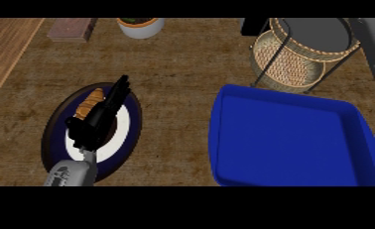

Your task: Pick the lemon from the tray and place it in the tiered basket

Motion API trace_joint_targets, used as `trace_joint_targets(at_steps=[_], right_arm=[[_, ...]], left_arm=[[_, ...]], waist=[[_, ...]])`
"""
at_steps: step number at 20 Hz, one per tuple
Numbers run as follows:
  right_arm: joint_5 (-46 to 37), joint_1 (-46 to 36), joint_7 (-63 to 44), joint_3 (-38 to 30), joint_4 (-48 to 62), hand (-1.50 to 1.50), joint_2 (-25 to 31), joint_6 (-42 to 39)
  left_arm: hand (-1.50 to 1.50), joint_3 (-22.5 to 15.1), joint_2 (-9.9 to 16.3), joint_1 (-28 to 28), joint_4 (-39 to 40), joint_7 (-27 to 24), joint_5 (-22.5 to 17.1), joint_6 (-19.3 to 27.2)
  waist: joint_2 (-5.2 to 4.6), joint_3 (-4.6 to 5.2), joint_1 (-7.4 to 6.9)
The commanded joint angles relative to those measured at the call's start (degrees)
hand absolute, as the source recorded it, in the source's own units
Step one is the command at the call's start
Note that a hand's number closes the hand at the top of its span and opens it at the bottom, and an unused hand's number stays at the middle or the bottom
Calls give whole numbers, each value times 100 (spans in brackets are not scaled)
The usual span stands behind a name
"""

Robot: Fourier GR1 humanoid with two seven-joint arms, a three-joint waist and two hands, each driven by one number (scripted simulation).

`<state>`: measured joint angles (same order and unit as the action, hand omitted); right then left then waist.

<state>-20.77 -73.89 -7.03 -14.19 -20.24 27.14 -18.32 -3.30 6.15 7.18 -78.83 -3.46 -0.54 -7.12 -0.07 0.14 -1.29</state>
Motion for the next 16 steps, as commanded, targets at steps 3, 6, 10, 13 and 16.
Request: trace_joint_targets(at_steps=[3, 6, 10, 13, 16], right_arm=[[614, 71, -724, -554, 405, -150, -56, -426], [891, -274, -1165, -808, 342, -150, -98, -273], [818, 1, -798, -881, 146, -150, 282, 454], [643, -43, -783, -863, -80, -150, 661, 1125], [505, 274, -457, -947, -209, -150, 1055, 1883]], left_arm=[[0, 14, -81, -62, 95, -126, 52, 85], [0, -52, -191, 197, 374, -145, 240, 229], [0, 179, 60, 344, 218, 65, -48, -73], [0, -33, -123, -32, 100, -119, 133, 93], [0, 66, -53, 93, -2, 5, 89, 114]], waist=[[-15, -14, 56], [-21, -12, 71], [-39, -15, 33], [-35, -14, 38], [-52, -19, 47]])
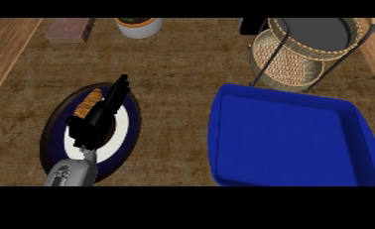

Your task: Pick the lemon from the tray and place it in the tiered basket

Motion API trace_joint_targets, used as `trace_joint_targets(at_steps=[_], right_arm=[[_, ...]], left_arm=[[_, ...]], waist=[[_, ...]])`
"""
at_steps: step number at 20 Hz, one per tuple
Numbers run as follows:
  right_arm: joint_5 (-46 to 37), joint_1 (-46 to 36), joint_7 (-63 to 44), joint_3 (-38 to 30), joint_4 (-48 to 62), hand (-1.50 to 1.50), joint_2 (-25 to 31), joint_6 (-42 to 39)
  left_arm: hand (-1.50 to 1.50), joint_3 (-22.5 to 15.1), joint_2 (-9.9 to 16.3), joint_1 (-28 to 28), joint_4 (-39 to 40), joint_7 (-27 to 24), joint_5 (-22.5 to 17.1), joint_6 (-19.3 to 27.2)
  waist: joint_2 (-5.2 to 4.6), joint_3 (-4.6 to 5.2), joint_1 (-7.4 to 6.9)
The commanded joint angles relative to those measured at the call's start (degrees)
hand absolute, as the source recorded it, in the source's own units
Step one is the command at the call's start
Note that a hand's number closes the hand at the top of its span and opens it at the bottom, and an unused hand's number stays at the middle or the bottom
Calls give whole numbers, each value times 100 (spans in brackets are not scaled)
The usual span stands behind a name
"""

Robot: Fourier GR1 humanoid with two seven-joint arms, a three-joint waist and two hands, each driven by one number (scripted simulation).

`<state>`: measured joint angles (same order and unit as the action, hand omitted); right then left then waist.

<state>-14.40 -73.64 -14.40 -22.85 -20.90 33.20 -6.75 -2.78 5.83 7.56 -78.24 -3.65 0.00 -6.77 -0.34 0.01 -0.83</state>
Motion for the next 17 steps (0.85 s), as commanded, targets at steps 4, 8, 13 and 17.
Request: trace_joint_targets(at_steps=[4, 8, 13, 17], right_arm=[[149, 518, 710, -515, -169, -150, 1025, 887], [734, 1019, 1253, -1171, -4, -150, 1649, 402], [1047, 1627, 1713, -1617, 487, -150, 2639, -502], [1158, 2261, 2064, -1762, 775, -150, 3206, -1408]], left_arm=[[0, 74, 33, -67, 132, -259, -54, -100], [0, -19, -1, -143, -106, -123, 15, -41], [0, -16, -17, -167, 81, -314, -15, -141], [0, -2, -53, -111, -2, -187, 31, -17]], waist=[[-32, -7, 9], [-17, -17, 23], [-81, -29, -44], [-75, -43, -27]])
